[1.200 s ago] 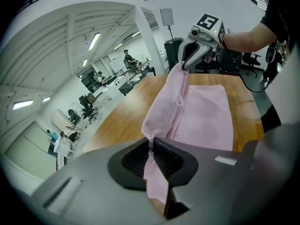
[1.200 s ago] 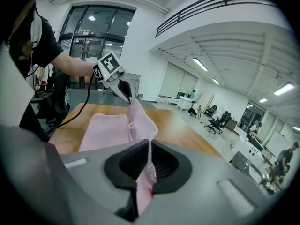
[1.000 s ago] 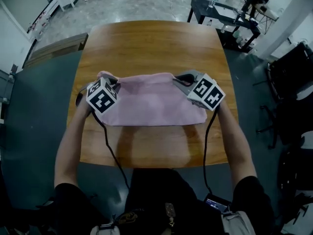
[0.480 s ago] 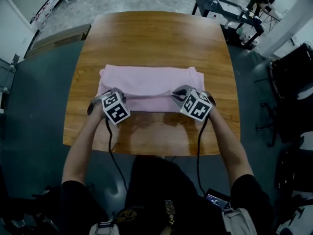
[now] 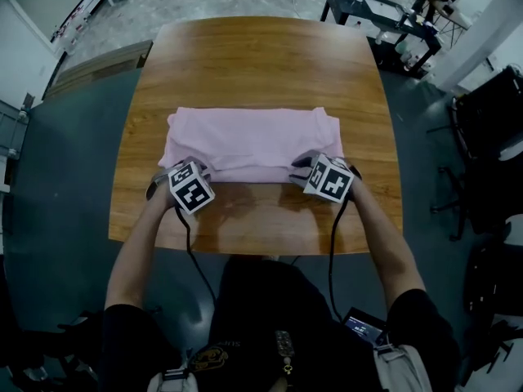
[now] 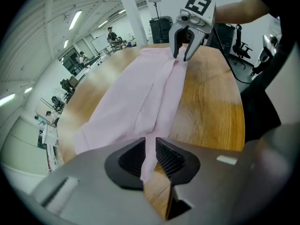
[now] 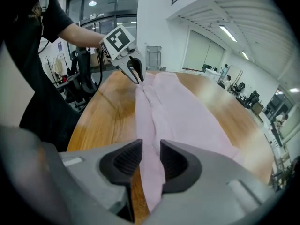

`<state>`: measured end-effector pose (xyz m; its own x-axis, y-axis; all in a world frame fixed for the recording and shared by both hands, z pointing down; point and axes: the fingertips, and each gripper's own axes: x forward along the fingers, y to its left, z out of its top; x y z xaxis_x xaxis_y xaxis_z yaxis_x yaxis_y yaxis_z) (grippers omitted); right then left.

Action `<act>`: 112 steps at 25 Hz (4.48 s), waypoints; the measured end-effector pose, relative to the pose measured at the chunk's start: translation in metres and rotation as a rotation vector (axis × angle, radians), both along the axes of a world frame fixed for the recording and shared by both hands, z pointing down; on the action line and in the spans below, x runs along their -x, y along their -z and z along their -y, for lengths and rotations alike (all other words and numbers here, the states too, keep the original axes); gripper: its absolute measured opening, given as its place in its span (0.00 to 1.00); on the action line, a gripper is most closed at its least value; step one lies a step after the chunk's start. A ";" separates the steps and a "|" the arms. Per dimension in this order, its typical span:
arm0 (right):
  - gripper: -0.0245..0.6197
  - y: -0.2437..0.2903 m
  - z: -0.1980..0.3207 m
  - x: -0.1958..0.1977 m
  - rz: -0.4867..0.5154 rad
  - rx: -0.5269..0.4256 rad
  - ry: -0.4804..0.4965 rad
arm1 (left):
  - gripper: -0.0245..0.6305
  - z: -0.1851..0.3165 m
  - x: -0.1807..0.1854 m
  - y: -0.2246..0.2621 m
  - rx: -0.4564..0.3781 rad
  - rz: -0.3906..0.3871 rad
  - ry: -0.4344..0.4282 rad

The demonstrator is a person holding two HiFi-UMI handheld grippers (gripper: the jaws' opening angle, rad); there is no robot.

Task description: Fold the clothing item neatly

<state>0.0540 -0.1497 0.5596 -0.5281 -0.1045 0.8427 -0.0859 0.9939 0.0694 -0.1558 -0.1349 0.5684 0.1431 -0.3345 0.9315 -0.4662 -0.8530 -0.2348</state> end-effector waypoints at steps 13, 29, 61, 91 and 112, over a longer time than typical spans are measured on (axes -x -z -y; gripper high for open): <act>0.20 0.059 0.130 -0.048 0.153 -0.129 -0.441 | 0.15 0.115 0.034 0.064 -0.194 -0.059 0.163; 0.13 -0.009 0.224 -0.092 0.073 0.128 -0.742 | 0.17 0.222 0.125 -0.006 -0.071 -0.072 0.385; 0.07 0.012 0.135 -0.039 0.173 0.007 -0.716 | 0.13 0.118 0.040 0.013 -0.122 -0.193 0.393; 0.04 0.152 -0.005 0.023 0.799 -0.038 -0.709 | 0.05 -0.006 -0.026 0.150 -0.418 -0.764 0.594; 0.04 0.243 -0.209 0.099 0.899 -0.154 -0.601 | 0.05 -0.190 -0.031 0.247 -0.474 -0.926 0.450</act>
